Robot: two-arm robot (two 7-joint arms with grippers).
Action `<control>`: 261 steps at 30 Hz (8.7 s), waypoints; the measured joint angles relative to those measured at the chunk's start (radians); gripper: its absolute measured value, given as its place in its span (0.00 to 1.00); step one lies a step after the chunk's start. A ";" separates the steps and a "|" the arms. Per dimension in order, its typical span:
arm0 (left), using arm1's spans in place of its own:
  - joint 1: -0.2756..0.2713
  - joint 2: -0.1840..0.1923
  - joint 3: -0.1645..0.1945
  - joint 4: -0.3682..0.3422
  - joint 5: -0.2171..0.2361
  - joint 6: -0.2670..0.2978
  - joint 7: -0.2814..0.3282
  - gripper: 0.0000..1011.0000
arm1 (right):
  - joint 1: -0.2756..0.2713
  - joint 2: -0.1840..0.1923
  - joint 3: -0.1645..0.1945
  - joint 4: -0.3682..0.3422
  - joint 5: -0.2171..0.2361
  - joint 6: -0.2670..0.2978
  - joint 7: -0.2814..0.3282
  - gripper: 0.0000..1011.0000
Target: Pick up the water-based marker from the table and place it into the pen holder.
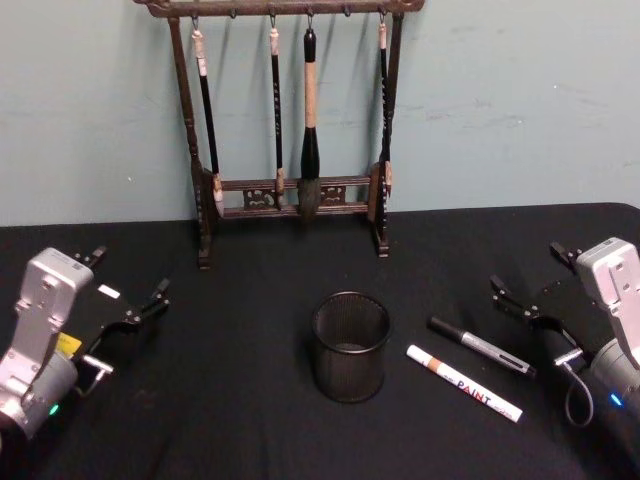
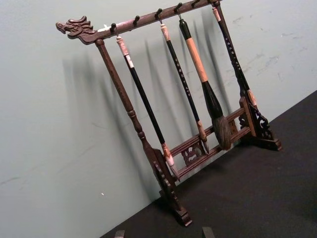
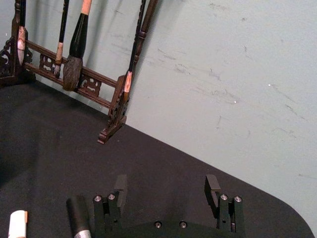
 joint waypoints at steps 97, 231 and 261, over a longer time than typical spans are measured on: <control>0.000 0.000 0.000 0.000 0.000 0.000 0.000 1.00 | 0.144 0.051 -0.097 -0.051 0.041 0.490 0.625 0.99; 0.000 0.000 0.000 0.000 0.000 0.000 0.000 1.00 | 0.070 -0.028 0.090 -0.148 0.209 0.286 0.503 0.17; 0.000 0.000 0.000 0.000 0.000 0.000 0.000 1.00 | 0.274 -0.263 -0.058 0.064 0.188 0.183 0.554 0.17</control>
